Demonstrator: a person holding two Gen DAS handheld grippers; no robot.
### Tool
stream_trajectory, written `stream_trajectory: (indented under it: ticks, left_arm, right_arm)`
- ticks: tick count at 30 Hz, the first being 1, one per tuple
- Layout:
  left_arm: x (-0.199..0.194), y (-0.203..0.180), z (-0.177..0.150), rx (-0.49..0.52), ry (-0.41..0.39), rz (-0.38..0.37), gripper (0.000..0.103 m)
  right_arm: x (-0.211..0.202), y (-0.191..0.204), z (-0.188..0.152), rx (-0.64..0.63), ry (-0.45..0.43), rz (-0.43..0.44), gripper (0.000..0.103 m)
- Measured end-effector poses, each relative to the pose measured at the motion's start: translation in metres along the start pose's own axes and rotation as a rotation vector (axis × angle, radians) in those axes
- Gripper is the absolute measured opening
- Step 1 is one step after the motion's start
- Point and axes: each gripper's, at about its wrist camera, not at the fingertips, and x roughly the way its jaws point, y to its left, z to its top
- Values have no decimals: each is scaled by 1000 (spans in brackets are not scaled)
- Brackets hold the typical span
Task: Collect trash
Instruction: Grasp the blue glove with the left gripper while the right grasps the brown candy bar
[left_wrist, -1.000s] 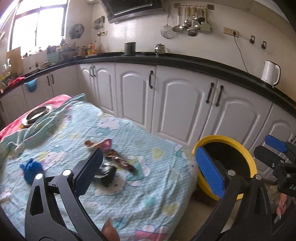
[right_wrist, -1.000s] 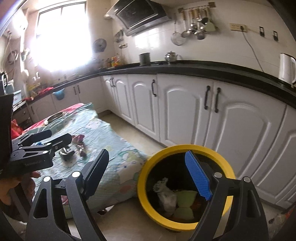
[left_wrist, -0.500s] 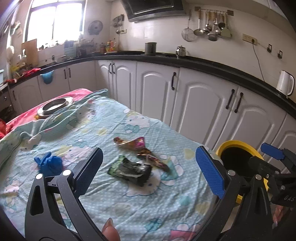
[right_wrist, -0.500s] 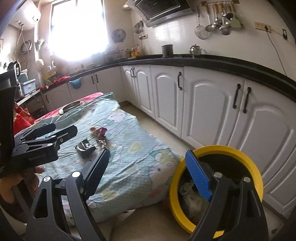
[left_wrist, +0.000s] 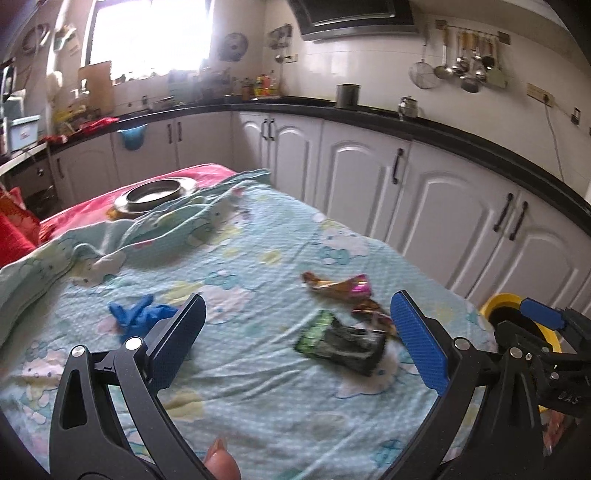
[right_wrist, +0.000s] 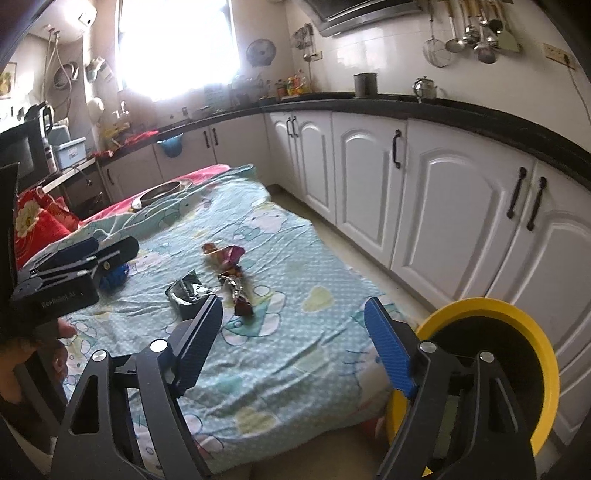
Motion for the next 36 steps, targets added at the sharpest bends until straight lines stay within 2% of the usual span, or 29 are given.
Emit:
stream_trajectory:
  ticks: [8, 16, 22, 30, 34, 35, 36]
  left_arm:
    - [12, 36, -1, -53, 20, 71, 92]
    - [29, 68, 0, -95, 44, 138, 92]
    - [50, 93, -2, -145, 100, 169, 92]
    - [75, 123, -8, -271, 187, 141, 92]
    - [82, 132, -13, -323, 214, 118, 91]
    - [82, 132, -14, -328, 217, 116, 89]
    - [82, 133, -14, -330, 219, 118, 80]
  right_arm:
    - [37, 19, 7, -26, 69, 55, 57]
    - [75, 33, 14, -58, 153, 80, 45]
    - [101, 34, 16, -47, 211, 90, 40]
    - [124, 37, 9, -35, 275, 110, 37]
    - [124, 35, 6, -44, 271, 101, 27]
    - [123, 34, 6, -43, 271, 97, 23]
    - [123, 32, 5, -41, 271, 99, 23]
